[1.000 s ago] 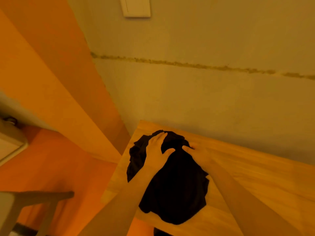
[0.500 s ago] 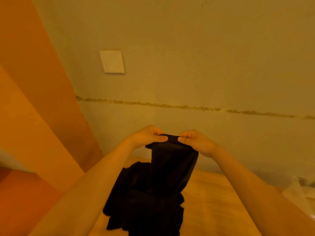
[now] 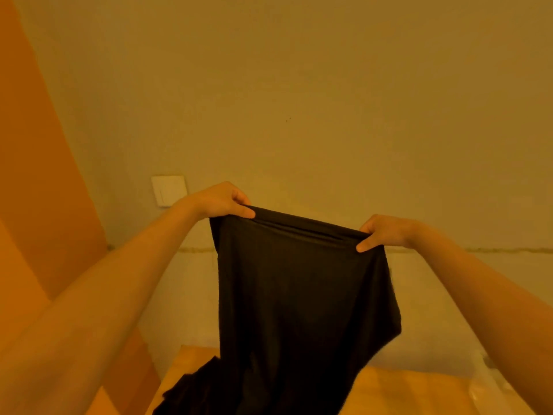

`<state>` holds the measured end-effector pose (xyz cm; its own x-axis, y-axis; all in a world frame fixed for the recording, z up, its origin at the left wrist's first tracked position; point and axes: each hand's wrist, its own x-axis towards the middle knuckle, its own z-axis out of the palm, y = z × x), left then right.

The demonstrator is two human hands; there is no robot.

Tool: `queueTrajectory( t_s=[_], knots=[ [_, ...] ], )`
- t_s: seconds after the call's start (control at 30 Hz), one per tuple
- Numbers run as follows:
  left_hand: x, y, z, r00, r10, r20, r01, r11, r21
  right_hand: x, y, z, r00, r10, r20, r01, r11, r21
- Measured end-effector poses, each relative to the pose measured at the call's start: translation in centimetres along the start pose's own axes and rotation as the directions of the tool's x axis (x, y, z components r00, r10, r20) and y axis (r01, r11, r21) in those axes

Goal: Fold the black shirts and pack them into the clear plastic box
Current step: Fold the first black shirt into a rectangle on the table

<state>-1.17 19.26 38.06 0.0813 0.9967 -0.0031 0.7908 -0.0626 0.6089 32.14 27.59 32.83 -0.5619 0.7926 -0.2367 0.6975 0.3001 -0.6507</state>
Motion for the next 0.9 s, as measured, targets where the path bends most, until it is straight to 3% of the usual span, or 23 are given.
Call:
queueTrajectory(
  t_s=[0.23, 0.43, 0.6, 0.77, 0.8, 0.9],
  knots=[
    [2.2, 2.0, -1.6, 0.97, 0.064, -0.235, -0.072, 0.997, -0.024, -2.0, 1.9, -4.6, 0.982, 0.04, -0.183, -0.057, 0.995, -0.086],
    [3.2, 1.8, -2.5, 0.985, 0.094, -0.143, -0.065, 0.979, 0.193, -3.4, 3.7, -7.2, 0.931, -0.002, -0.364, -0.056, 0.987, -0.151],
    [3.9, 2.3, -3.0, 0.982, 0.108, -0.156, -0.049, 0.937, 0.345, -3.3, 3.3, -8.9, 0.791, -0.126, -0.598, 0.018, 0.983, -0.184],
    [5.3, 3.4, -3.0, 0.879, 0.181, -0.44, -0.073, 0.965, 0.252, -4.7, 1.8, -11.0, 0.62, -0.154, -0.769, 0.062, 0.987, -0.148],
    [5.5, 3.5, -2.9, 0.883, 0.172, -0.437, -0.068, 0.968, 0.243, -5.0, 1.8, -11.5, 0.634, -0.136, -0.761, 0.032, 0.988, -0.15],
    [6.0, 3.4, -2.3, 0.95, 0.135, -0.281, -0.024, 0.931, 0.364, -5.9, 2.3, -12.2, 0.774, -0.063, -0.63, -0.109, 0.967, -0.231]
  ],
)
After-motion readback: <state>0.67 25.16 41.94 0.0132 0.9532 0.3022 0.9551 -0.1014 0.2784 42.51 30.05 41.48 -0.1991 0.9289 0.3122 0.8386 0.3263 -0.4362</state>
